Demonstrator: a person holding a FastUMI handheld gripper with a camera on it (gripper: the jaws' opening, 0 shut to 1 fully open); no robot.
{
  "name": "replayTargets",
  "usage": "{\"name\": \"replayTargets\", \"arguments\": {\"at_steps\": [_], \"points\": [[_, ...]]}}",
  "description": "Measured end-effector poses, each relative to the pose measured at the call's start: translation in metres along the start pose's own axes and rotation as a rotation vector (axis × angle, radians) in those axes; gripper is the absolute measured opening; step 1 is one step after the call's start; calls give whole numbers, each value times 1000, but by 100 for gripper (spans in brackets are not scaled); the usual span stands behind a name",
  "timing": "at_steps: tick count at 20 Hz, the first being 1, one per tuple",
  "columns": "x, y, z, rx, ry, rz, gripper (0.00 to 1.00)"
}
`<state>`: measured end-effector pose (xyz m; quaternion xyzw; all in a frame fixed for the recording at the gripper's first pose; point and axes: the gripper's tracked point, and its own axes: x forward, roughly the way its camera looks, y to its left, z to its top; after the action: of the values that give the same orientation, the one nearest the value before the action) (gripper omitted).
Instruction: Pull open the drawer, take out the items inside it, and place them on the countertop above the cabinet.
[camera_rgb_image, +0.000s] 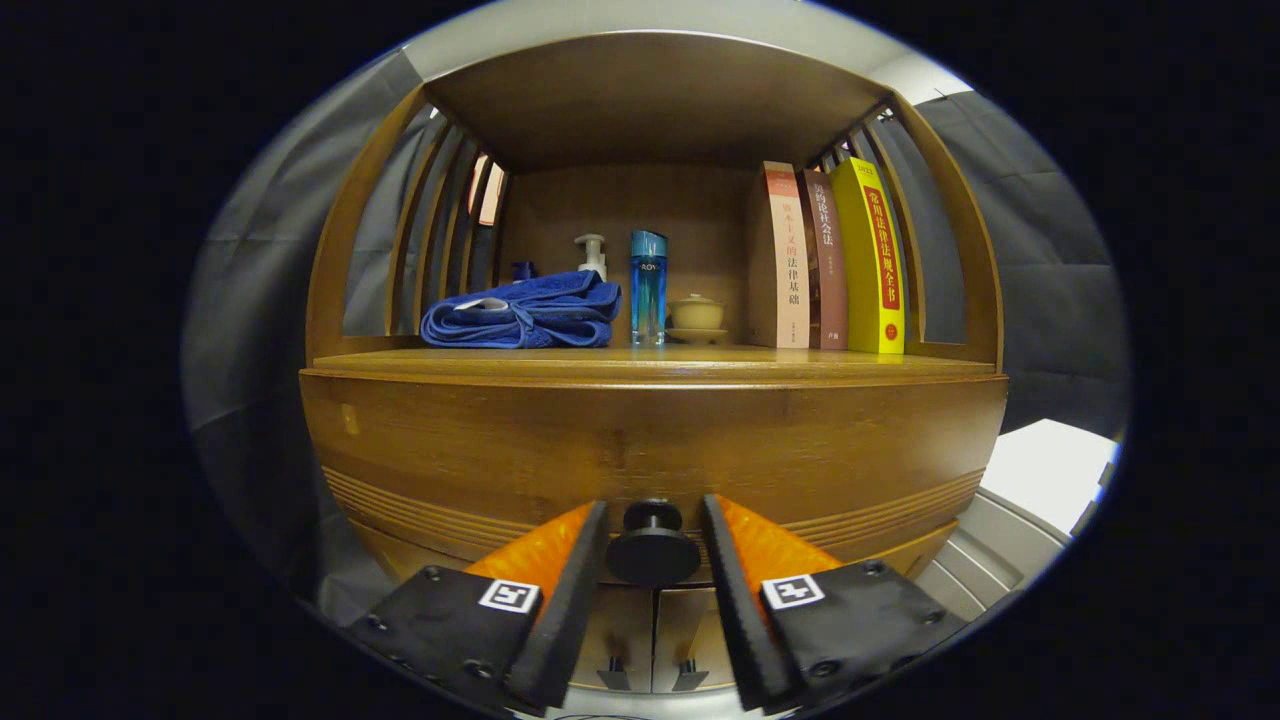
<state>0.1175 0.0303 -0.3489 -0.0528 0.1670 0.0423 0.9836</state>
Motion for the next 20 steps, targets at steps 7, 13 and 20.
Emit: {"name": "replayTargets", "arguments": {"at_steps": [7, 13, 20], "points": [[0, -1, -1, 47, 6, -3, 48], [-6, -2, 1, 34, 8, -9, 43], [-52, -4, 4, 45, -4, -4, 42]]}}
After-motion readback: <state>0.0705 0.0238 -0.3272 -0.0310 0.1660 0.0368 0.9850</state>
